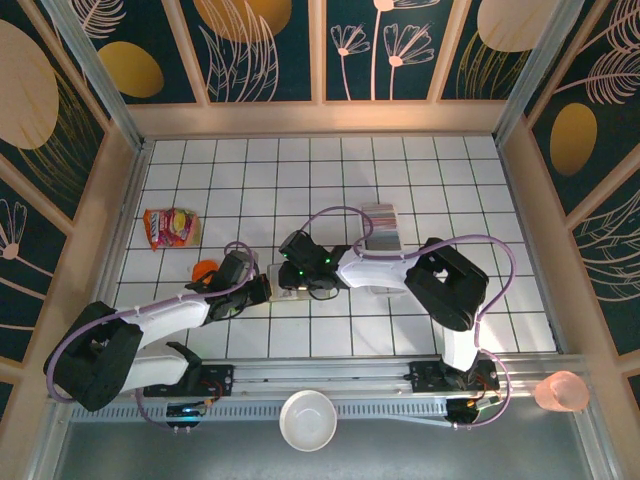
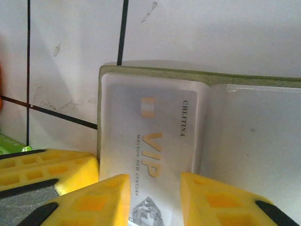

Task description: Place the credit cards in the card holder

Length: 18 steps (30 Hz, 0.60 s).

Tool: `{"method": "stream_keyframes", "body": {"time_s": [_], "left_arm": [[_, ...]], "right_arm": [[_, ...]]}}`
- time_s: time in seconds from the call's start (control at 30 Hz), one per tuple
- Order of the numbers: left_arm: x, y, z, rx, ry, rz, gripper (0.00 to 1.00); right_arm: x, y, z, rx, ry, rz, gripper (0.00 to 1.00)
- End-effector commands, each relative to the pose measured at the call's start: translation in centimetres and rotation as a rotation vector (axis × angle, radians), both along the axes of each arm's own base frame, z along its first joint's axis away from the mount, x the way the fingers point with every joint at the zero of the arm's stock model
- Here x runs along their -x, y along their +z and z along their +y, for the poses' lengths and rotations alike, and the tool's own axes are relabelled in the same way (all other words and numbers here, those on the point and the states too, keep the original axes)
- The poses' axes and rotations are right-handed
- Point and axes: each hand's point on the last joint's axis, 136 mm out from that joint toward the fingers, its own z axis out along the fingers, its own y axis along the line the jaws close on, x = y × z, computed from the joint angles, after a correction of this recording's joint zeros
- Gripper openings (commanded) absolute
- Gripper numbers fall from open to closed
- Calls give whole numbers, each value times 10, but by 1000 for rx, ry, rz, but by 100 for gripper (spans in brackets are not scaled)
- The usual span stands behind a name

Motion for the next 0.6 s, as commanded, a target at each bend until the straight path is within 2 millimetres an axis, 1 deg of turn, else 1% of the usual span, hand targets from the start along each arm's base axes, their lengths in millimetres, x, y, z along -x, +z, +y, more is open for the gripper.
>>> {"method": "stream_keyframes", "body": {"time_s": [0.0, 0.17, 0.23, 0.47, 0.57], "left_arm": [[5, -2, -2, 9, -10, 15, 0], [5, -3, -1, 7, -9, 17, 0], [5, -2, -1, 6, -11, 15, 0], [5, -3, 0, 4, -8, 17, 0], [5, -4, 0, 3, -7, 17, 0]], "right_arm": [[1, 2, -11, 32, -26, -14, 34], [4, -5, -8, 29, -16, 3, 34], [5, -6, -3, 13, -8, 11, 34], [6, 5, 14, -24, 18, -2, 33], [6, 4, 18, -22, 24, 0, 32]]}}
